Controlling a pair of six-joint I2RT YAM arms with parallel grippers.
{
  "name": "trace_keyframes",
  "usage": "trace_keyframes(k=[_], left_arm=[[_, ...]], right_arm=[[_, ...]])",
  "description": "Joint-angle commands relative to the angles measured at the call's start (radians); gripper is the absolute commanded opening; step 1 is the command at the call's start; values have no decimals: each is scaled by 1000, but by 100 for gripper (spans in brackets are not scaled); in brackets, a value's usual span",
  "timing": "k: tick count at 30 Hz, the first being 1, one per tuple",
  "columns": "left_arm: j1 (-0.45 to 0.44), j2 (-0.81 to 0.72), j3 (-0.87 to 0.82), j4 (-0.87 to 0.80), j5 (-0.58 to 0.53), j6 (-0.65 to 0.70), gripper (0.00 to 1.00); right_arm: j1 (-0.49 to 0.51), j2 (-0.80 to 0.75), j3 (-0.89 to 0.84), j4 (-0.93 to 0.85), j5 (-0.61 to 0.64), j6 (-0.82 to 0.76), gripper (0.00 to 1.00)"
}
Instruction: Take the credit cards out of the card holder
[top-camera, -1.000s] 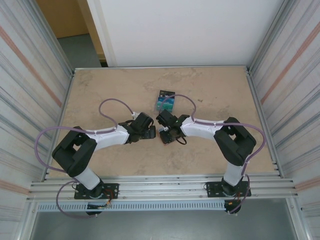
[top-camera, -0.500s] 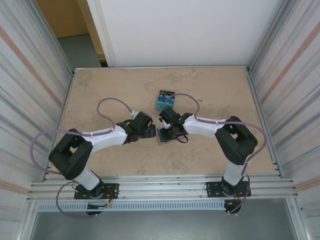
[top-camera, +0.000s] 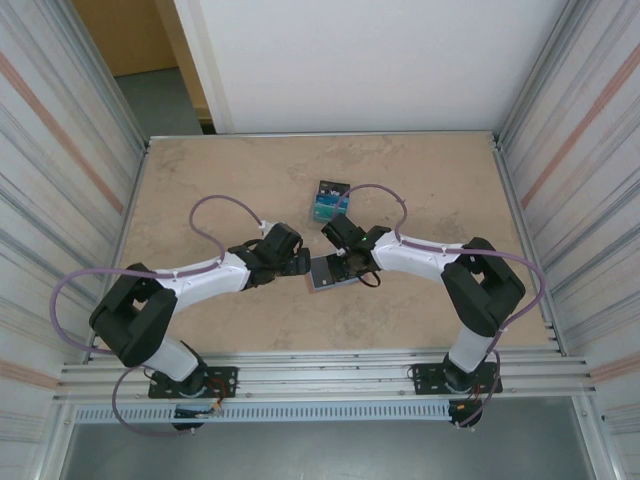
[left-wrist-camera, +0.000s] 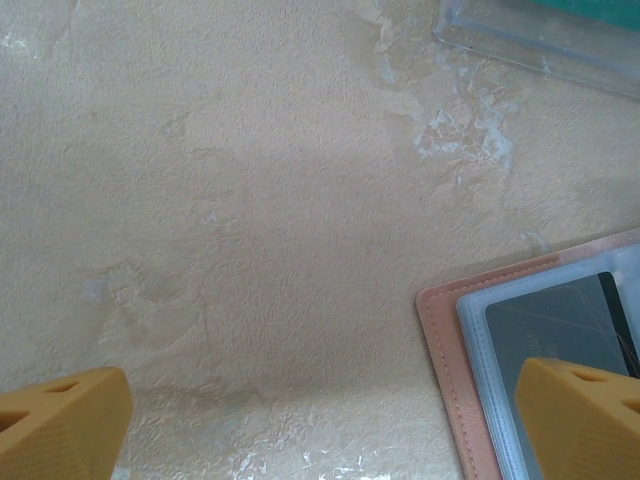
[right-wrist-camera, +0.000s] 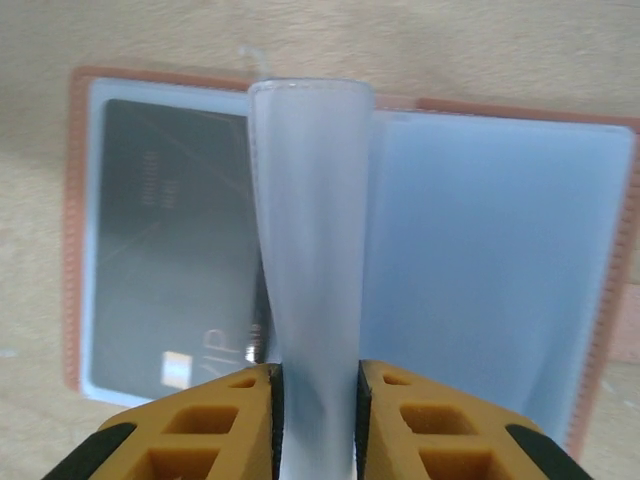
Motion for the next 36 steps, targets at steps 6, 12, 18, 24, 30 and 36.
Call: trace_keyframes(k=[6,12,18,24,30,36], left_arm=[[-20,4,9,-26,-28,8,99],[-41,37,21,-40,-29,4,99],[-47,47,12,-39,-16,1,99],[-54,65,10,-26,1,4,99],[-58,92,16,-6,22,10,99],[-58,106,15,-2,25,8,99]], right_arm=[[-29,-38,-4,-65,159,63,33],[-74,-32,-35,-55,165,80,34],[-113,-59,-49,-54,146,93,34],[-114,-163,-47,-31,60,116,32],[-115,-153,-53,71,-187,142,23],[-119,-63,-42,140,-339,136,16]])
